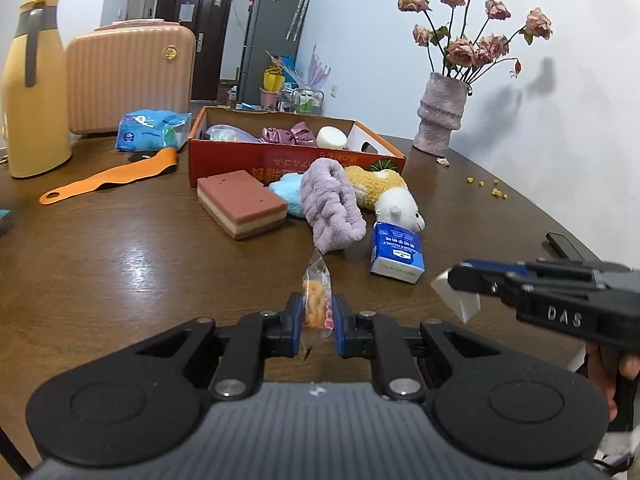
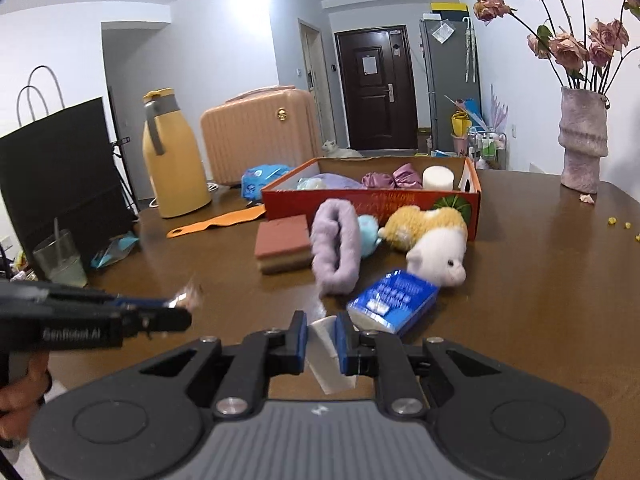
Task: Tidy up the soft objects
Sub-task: 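Carry the packet with the left gripper while the right carries the cup into the box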
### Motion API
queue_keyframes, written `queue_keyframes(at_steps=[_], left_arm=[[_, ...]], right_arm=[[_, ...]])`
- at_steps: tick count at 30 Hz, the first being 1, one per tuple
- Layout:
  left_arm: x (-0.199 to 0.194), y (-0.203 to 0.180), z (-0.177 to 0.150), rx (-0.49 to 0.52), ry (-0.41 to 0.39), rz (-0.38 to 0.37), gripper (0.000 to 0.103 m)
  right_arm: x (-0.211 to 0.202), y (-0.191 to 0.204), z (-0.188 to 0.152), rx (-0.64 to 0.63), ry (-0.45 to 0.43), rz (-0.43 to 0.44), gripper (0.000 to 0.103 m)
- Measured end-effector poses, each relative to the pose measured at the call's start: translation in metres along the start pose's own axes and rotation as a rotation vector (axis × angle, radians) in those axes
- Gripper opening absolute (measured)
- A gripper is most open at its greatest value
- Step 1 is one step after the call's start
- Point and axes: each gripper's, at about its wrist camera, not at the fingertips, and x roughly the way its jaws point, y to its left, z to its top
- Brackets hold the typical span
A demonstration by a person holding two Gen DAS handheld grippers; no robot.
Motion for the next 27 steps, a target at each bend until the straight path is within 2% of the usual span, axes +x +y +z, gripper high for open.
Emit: queue_keyframes(at_steps=[8, 12, 16, 22, 27], left_arm=[[-0.005, 0.0, 0.007, 0.018, -0.025, -0.006, 0.016], [0.009, 0.017, 0.038, 0.021, -0.047, -0.028, 0.016], [0.043, 0.048, 0.089, 0.014, -0.055, -0.021, 0.016], [0.122, 0.093, 0.168, 0.002, -0.001, -0.011, 0.016], [0.199, 0.118, 0.204, 0.01, 0.107, 0.007, 0.016]], right_arm=[[-0.009, 0.005, -0.002, 0.012, -0.025, 0.013, 0.015], [0.001, 0.001, 0.017, 0.002, -0.046, 0.025, 0.015], [0.027, -0.012, 0.055, 0.01, -0.084, 0.061, 0.015], [0.11, -0.04, 0.131, 0.085, -0.101, 0.144, 0.015], [0.229, -0.067, 0.19, 0.198, 0.03, 0.208, 0.016]])
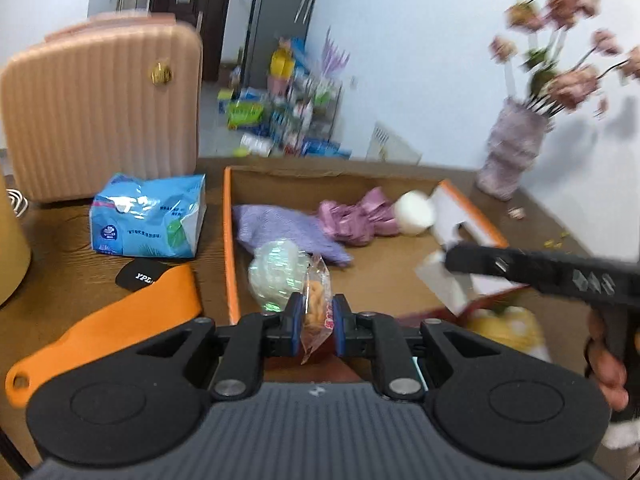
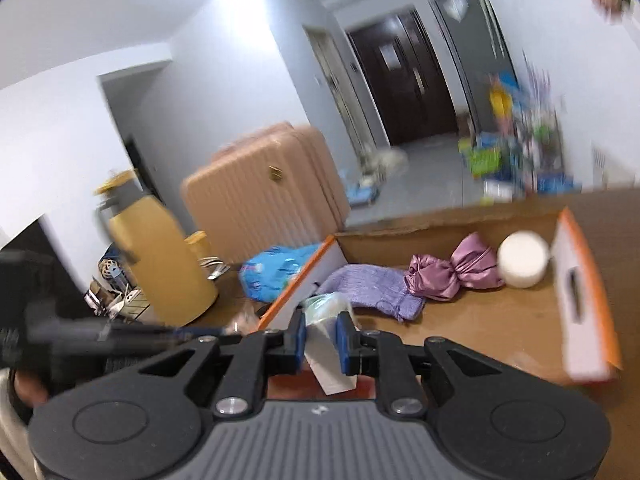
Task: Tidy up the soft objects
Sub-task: 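Carry the packet with the left gripper while the right carries the cup into the box, then open both grippers in the box and withdraw them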
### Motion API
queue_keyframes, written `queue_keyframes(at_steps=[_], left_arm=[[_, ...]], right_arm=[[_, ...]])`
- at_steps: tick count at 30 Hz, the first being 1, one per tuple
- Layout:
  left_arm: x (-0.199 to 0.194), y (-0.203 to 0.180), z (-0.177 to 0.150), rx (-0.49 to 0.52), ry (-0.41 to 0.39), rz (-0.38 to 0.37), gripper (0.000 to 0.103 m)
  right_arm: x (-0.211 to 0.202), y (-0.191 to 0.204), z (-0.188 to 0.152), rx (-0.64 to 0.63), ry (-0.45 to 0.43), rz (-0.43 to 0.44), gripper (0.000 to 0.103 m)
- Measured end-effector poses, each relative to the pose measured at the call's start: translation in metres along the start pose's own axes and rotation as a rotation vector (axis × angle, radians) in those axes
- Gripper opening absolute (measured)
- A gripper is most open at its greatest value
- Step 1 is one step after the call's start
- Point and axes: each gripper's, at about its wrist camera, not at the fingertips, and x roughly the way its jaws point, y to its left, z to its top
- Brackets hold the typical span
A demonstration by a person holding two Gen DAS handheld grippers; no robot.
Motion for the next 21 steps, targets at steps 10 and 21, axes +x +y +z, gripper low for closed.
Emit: queue_keyframes(at_steps=[10, 21], left_arm=[[0.062, 0.014, -0.001, 0.057, 0.1, -0.011, 0.031], [0.056, 0.0, -0.012, 0.069, 0.085, -0.009, 0.026]], right_arm=[[0.135, -0.061, -0.005, 0.231, 0.203, 0.023, 0.029], [0.135, -0.057, -0.008, 0.118, 0.224, -0.043, 0.043]])
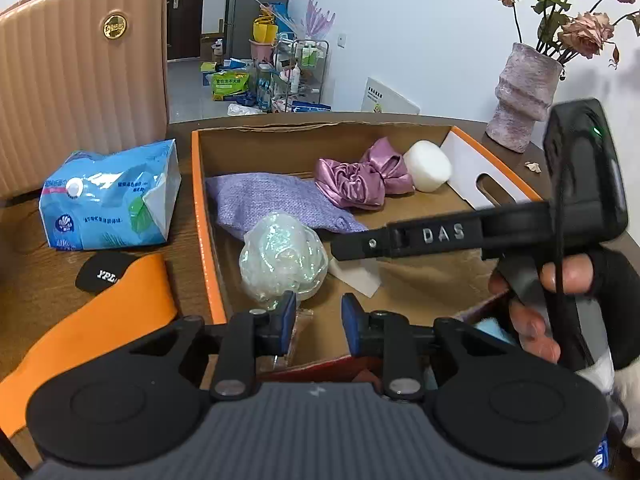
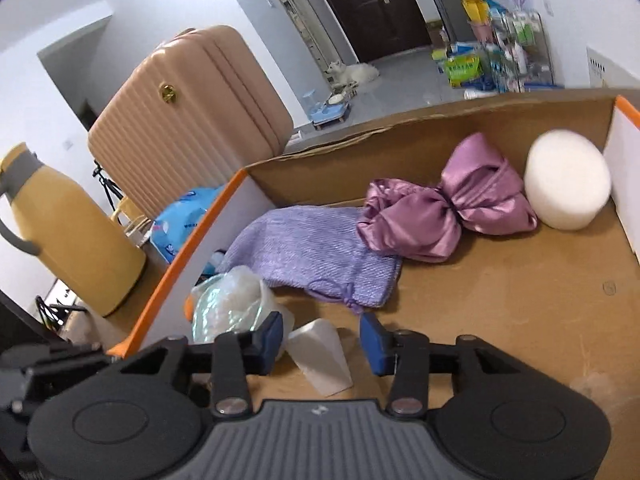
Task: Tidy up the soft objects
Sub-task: 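Open both grippers in the box and withdraw them, then grasp the red sponge block with both grippers together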
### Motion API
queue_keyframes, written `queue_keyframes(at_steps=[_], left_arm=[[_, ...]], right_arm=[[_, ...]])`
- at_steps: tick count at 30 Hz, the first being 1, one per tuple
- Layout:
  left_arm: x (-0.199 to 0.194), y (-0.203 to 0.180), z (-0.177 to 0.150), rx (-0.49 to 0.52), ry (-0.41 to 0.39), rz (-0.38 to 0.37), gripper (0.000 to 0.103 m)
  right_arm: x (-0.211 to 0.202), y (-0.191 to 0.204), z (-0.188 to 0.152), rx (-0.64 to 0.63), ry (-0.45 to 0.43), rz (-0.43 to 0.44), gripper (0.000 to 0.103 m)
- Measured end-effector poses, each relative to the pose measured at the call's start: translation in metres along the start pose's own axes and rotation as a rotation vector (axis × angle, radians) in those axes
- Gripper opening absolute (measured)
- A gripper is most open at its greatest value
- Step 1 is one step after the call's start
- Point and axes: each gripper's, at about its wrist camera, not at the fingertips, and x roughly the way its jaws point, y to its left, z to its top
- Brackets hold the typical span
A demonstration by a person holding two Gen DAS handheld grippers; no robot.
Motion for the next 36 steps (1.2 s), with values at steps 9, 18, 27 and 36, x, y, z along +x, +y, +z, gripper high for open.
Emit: queue_keyframes(at_steps=[9, 18, 27, 36], left_arm=[[-0.054, -0.011, -0.001, -0.043, -0.047, -0.011, 0.055], [-0.176, -0.057, -0.069, 0.001, -0.252, 0.115, 0.082], [-0.232, -0.114, -0.185, -0.071, -0.289, 0.111, 0.083], [-0.246, -0.137, -0.254, -0.061, -0.203, 0.11, 0.083]], right_arm=[[-0.071, 0.037, -0.002, -0.133, -0.033, -0.065, 0.063], [-0.23, 0.064, -0.077, -0.345, -0.274, -0.255, 0.09], [-0.302, 0.082, -0.218, -0.347, -0.369, -0.245, 0.092], [-0.312, 0.085, -0.34, -0.253, -0.265, -0.214, 0.092]])
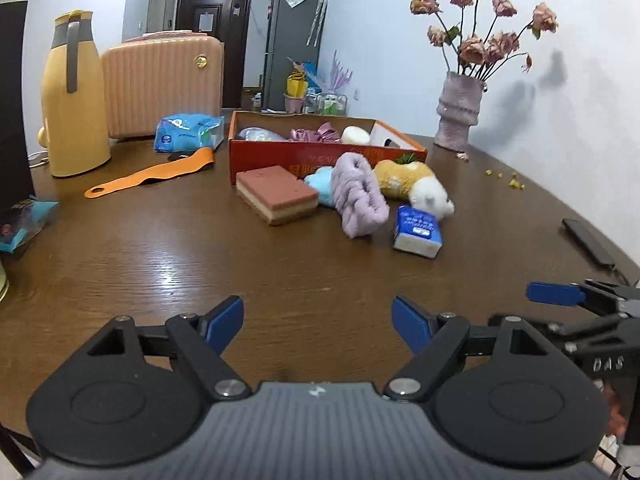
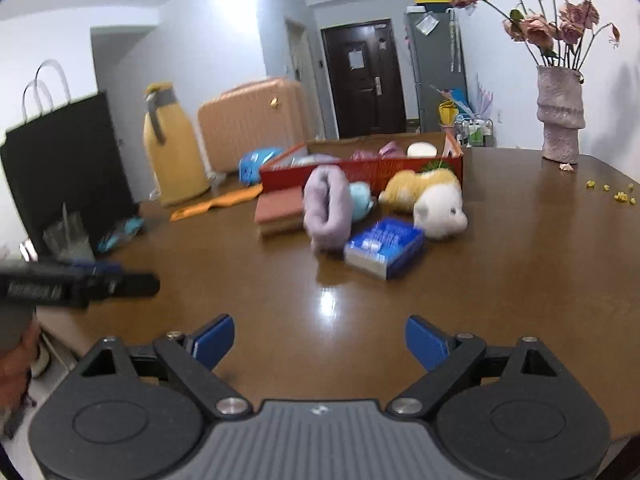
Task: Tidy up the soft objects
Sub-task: 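Grasp the red sponge block with both grippers together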
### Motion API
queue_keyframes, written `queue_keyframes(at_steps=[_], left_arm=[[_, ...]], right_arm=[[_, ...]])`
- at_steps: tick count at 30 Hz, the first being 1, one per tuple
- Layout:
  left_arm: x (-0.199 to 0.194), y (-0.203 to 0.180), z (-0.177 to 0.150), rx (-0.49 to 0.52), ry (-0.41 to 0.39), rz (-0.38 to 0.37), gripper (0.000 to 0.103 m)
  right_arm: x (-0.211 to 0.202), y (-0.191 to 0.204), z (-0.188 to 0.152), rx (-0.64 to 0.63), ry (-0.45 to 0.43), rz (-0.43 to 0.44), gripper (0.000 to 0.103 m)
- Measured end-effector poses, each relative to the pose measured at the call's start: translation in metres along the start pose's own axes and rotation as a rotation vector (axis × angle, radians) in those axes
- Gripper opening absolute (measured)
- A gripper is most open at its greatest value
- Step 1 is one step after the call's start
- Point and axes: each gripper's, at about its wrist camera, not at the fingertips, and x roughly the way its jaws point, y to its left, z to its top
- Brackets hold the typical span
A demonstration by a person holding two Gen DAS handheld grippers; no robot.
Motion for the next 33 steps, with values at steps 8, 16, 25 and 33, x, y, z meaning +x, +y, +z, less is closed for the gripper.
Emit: queue_keyframes(at_steps=[8, 16, 25, 33], left_arm=[[0.008, 0.008, 0.003, -0.013, -0.009, 0.001, 0.083], [0.041, 0.072, 0.027, -0.077, -0.002, 0.111, 0.083], [0.113, 0.14, 0.077, -0.066, 0.042, 0.158, 0.083], [0.123, 0.156, 0.079, -0.109, 0.049, 0.137, 0.083]], right_arm=[[0.004, 0.012, 0.001, -0.008, -0.011, -0.006, 0.09], [0.055, 0.034, 0.028, -0.056, 0.017, 0.045, 0.09], [0.2, 0.088, 0.097, -0.203, 0.028, -0.074, 0.09], [0.259, 0.091, 0.111, -0.251, 0.103, -0.11, 0.068]])
